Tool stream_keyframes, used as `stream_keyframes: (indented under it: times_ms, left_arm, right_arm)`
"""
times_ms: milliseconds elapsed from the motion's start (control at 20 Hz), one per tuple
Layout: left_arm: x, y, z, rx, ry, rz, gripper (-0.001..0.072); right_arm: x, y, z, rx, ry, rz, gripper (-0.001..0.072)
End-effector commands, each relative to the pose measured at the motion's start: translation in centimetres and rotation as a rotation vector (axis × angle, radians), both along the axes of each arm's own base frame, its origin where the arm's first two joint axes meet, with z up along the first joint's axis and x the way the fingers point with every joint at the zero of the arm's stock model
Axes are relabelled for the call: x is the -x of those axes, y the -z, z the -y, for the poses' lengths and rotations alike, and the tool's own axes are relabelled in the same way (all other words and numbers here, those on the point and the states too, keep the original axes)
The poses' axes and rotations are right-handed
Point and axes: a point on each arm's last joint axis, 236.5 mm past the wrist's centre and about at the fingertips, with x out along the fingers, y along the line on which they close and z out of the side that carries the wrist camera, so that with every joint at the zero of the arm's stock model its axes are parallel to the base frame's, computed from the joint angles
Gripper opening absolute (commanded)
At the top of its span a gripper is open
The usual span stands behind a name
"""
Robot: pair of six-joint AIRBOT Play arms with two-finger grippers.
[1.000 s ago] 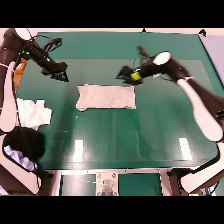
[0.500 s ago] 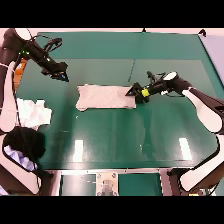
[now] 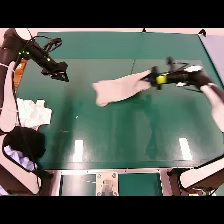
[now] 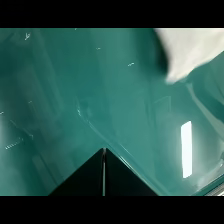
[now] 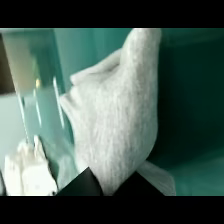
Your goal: Fold the shirts.
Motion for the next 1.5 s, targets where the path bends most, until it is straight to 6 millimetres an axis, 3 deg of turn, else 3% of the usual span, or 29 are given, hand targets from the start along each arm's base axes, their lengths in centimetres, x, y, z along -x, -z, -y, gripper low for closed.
stream_keyframes:
  times_ms: [0,100,200,300,350,500,700,850,1000,1200,1300,1350,1400,1450]
  left_arm:
    - [0.1,0.0,0.0,0.0,-0.002,-0.004,0.0025]
    - [0.1,0.0,0.0,0.0,-0.002,-0.004,0.0025]
    - [0.0,0.0,0.0,0.0,-0.002,-0.003,0.0025]
    - [0.0,0.0,0.0,0.0,-0.003,-0.002,0.0025]
    - [0.0,0.0,0.0,0.0,-0.002,-0.001,0.0025]
    - [0.0,0.0,0.0,0.001,-0.002,-0.001,0.0025]
    - [0.1,-0.1,0.4,0.011,0.005,-0.002,0.0025]
    - [0.3,-0.2,0.5,0.014,0.011,-0.009,0.0025]
    - [0.3,-0.2,0.5,0.015,0.011,-0.009,0.0025]
    - [0.1,-0.2,0.5,0.016,0.006,0.0,0.0025]
    - [-0.1,-0.2,0.5,0.017,0.002,0.008,0.0025]
    - [-0.2,-0.2,0.5,0.017,0.001,0.012,0.0025]
    - [-0.4,-0.2,0.5,0.018,-0.002,0.018,0.0025]
    - [-0.6,-0.2,0.5,0.018,-0.004,0.025,0.0025]
  right_arm:
    - [4.1,-2.9,14.8,0.151,0.224,-0.039,0.0006]
    - [8.9,-3.6,23.7,0.235,0.414,-0.071,0.0006]
    - [15.1,-3.8,31.0,0.27,0.622,-0.115,0.0007]
    - [22.1,-2.8,36.0,0.272,0.815,-0.179,0.0007]
    - [25.8,-1.9,37.6,0.268,0.897,-0.215,0.0007]
    - [33.8,2.1,38.3,0.167,1.049,-0.316,0.0007]
    - [39.9,7.5,36.4,0.133,1.128,-0.487,0.0007]
    - [43.0,8.6,36.3,0.194,1.134,-0.628,0.0007]
    - [44.8,7.7,38.5,0.3,1.153,-0.656,0.0007]
    - [44.1,6.3,41.0,0.375,1.142,-0.595,0.0034]
    - [43.6,6.8,40.7,0.362,1.119,-0.602,0.0499]
    - [43.6,6.9,40.3,0.349,1.106,-0.61,0.0518]
    - [43.8,6.6,39.7,0.332,1.089,-0.632,0.0441]
    - [44.2,6.0,39.2,0.313,1.077,-0.665,0.0283]
